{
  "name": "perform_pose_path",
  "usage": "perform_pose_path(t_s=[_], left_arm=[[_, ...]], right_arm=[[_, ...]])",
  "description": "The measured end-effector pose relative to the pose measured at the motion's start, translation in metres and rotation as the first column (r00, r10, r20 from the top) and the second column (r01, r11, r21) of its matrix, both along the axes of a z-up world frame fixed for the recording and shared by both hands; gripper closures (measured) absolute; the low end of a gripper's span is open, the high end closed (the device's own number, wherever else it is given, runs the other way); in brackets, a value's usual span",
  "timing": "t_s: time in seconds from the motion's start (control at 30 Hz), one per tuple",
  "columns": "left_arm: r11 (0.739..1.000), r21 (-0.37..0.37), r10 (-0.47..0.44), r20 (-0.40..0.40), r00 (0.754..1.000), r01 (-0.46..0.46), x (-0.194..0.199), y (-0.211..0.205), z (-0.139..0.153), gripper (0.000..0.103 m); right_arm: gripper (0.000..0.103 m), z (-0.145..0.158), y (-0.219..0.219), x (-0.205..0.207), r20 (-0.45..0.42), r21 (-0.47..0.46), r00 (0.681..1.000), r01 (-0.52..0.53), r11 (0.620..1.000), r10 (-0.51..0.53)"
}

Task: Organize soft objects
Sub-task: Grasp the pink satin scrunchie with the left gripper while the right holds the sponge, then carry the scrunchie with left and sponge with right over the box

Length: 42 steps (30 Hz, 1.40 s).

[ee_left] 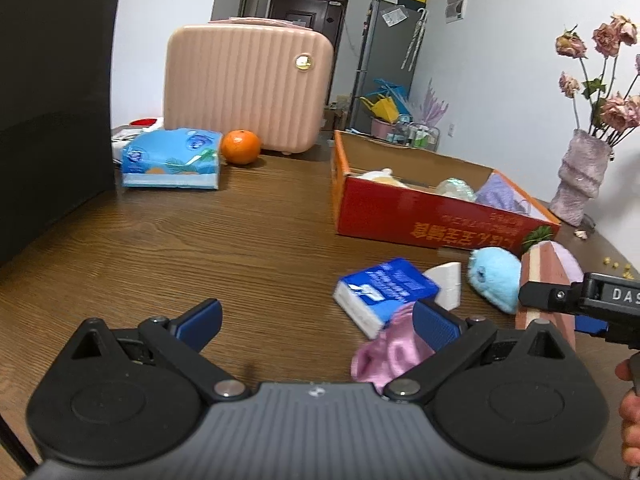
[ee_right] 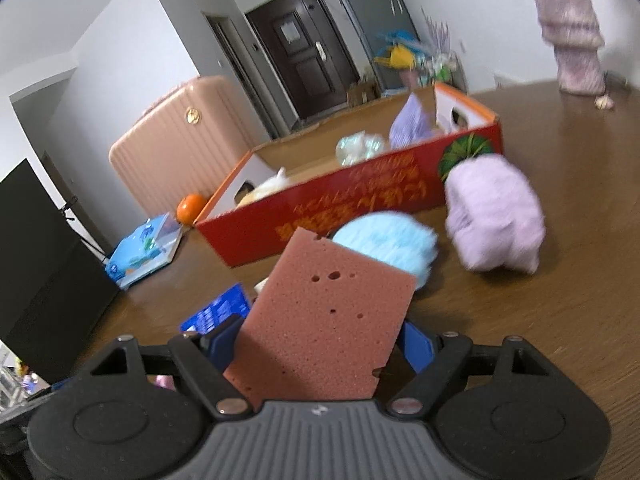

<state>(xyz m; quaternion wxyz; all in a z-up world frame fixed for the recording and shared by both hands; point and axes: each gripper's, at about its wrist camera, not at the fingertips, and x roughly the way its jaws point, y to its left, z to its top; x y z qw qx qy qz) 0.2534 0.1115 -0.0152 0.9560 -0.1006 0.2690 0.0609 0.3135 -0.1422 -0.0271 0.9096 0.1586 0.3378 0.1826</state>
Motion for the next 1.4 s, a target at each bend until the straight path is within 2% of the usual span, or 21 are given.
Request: perform_pose_path(t_s=[0.13, 0.3, 0.53, 0.8, 1.07, 1.23, 1.4], left_arm=[[1.0, 0.013, -0.028, -0.014, 1.0, 0.028, 0.002, -0.016, -0.003, 0.0], [0.998, 0.026, -0.064, -0.045, 0.997, 0.065, 0.006, -0.033, -0.009, 0.0], [0.994, 0.055, -0.083, -0.138, 0.987, 0.091, 0.016, -0.047, -0.022, 0.0], [0.993, 0.083, -0.07, -0.15, 0.986, 0.083, 0.016, -0.05, -0.025, 0.002], [0.99, 0.082, -0.102, -0.155, 0.983, 0.116, 0.018, -0.052, -0.025, 0.027], [0.984, 0.07, -0.151, -0.155, 0.976, 0.163, 0.017, -0.056, -0.026, 0.048], [0.979, 0.058, -0.184, -0.142, 0.973, 0.193, 0.015, -0.058, -0.025, 0.06]], right_arm=[[0.022, 0.003, -0.009, -0.005, 0.074, -0.049, 0.997, 0.025, 0.998, -0.022], [0.022, 0.006, -0.025, -0.01, 0.113, -0.055, 0.993, 0.04, 0.998, -0.034], [0.021, 0.002, -0.042, -0.009, 0.094, -0.024, 0.994, 0.058, 0.998, -0.056], [0.021, 0.0, -0.037, -0.014, 0.093, -0.021, 0.995, 0.031, 0.999, -0.028], [0.021, -0.001, -0.035, -0.018, 0.096, -0.02, 0.995, 0.016, 1.0, -0.014], [0.021, -0.001, -0.035, -0.018, 0.097, -0.021, 0.995, 0.017, 1.0, -0.015], [0.021, -0.001, -0.035, -0.018, 0.097, -0.021, 0.995, 0.017, 1.0, -0.015]])
